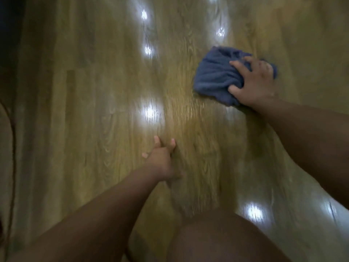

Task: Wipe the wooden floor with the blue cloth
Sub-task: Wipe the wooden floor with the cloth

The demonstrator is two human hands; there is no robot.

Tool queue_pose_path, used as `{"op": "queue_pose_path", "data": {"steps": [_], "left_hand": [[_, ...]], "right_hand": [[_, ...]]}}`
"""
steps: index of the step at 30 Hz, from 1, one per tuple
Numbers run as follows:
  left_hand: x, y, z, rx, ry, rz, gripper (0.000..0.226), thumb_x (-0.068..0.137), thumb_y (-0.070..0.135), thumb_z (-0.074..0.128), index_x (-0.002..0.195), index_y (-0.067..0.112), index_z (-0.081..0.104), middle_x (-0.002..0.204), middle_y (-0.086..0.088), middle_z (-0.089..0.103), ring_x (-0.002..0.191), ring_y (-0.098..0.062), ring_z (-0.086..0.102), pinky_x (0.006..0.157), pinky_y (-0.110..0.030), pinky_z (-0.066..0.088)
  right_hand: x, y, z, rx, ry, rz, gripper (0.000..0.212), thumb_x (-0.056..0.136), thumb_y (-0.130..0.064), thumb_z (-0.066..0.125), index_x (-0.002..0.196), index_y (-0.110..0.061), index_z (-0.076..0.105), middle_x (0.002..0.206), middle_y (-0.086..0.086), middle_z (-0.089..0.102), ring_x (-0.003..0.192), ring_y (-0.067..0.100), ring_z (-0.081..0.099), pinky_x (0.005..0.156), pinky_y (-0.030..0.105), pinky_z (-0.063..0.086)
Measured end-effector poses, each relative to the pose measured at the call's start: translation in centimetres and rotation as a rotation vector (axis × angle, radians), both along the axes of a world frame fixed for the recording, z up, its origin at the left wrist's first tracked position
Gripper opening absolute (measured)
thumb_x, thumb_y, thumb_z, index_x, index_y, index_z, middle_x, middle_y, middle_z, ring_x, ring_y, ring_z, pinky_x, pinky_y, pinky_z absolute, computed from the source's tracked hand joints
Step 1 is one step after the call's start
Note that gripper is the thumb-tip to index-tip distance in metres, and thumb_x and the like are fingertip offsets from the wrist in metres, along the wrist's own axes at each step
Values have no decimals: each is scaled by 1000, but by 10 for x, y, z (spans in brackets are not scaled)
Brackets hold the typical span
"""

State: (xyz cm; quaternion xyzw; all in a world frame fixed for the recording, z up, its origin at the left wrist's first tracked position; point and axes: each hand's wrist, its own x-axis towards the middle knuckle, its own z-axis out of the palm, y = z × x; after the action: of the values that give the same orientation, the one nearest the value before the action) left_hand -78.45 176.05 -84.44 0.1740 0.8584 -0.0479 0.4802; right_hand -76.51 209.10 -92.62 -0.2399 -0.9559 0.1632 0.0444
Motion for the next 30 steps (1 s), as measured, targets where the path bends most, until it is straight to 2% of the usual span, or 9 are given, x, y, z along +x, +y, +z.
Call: {"op": "queue_pose_path", "data": {"steps": [4, 6, 9, 14, 16, 20, 24, 27, 30], "left_hand": [[4, -3, 2, 23, 37, -43, 112, 81, 41, 79, 158, 37, -2, 161, -16, -27, 150, -46, 4, 121, -57, 8], [0, -3, 3, 41, 42, -64, 106, 84, 39, 77, 159, 34, 2, 163, -19, -22, 151, -41, 11, 122, -58, 12], [-7, -5, 2, 53, 53, -108, 97, 87, 38, 74, 159, 30, 9, 164, -22, -11, 150, -37, 19, 119, -53, 27], [-6, -7, -9, 80, 69, -100, 105, 78, 53, 76, 158, 30, 12, 163, -21, -1, 142, -38, 34, 114, -57, 33], [-6, -7, -10, 94, 68, -95, 104, 79, 55, 76, 158, 31, 14, 163, -21, 2, 142, -38, 35, 115, -55, 33], [-11, -9, -5, 148, -2, -62, 93, 81, 47, 78, 156, 34, 24, 162, -17, 8, 140, -33, 38, 96, -25, 38], [-16, -18, 13, 208, -10, -106, 47, 88, 42, 72, 132, 28, 62, 141, -4, 45, 127, -24, 50, 102, -28, 40], [-17, -42, 21, 214, -15, -188, 22, 88, 32, 73, 109, 26, 74, 123, 5, 59, 120, -15, 55, 103, -27, 40], [-20, -68, 25, 184, 18, -228, 32, 89, 32, 73, 120, 24, 70, 131, 5, 56, 127, -19, 51, 100, -27, 37]], "right_hand": [[63, -74, -2, -118, -4, -410, 75, 82, -60, 48, 151, -39, 30, 158, 14, 30, 141, 38, 30, 120, 52, 12], [118, -97, 4, -80, -2, -327, 74, 80, -57, 54, 150, -38, 36, 154, 14, 36, 135, 38, 37, 116, 52, 20], [172, -50, 13, 4, -141, -225, 72, 82, -54, 59, 149, -39, 37, 150, 11, 42, 125, 41, 46, 108, 52, 32], [230, 48, 18, -75, -153, -1015, 76, 79, -59, 50, 148, -33, 31, 152, 18, 37, 137, 47, 35, 115, 59, 25], [222, 26, 16, -64, -158, -1126, 76, 82, -58, 48, 151, -33, 28, 157, 16, 31, 140, 47, 31, 115, 58, 20], [156, -82, 14, -77, -153, -884, 71, 87, -56, 50, 151, -33, 30, 158, 15, 25, 134, 47, 33, 112, 58, 18], [116, -204, 12, -72, -201, -311, 75, 82, -58, 58, 149, -38, 30, 157, 14, 27, 135, 43, 33, 114, 57, 14], [122, -213, 14, -77, -211, 83, 75, 82, -56, 59, 149, -40, 33, 157, 9, 29, 133, 37, 36, 114, 53, 15], [158, -154, 11, -49, -216, -68, 74, 85, -49, 59, 152, -37, 30, 159, 11, 27, 137, 40, 34, 114, 54, 20]]}}
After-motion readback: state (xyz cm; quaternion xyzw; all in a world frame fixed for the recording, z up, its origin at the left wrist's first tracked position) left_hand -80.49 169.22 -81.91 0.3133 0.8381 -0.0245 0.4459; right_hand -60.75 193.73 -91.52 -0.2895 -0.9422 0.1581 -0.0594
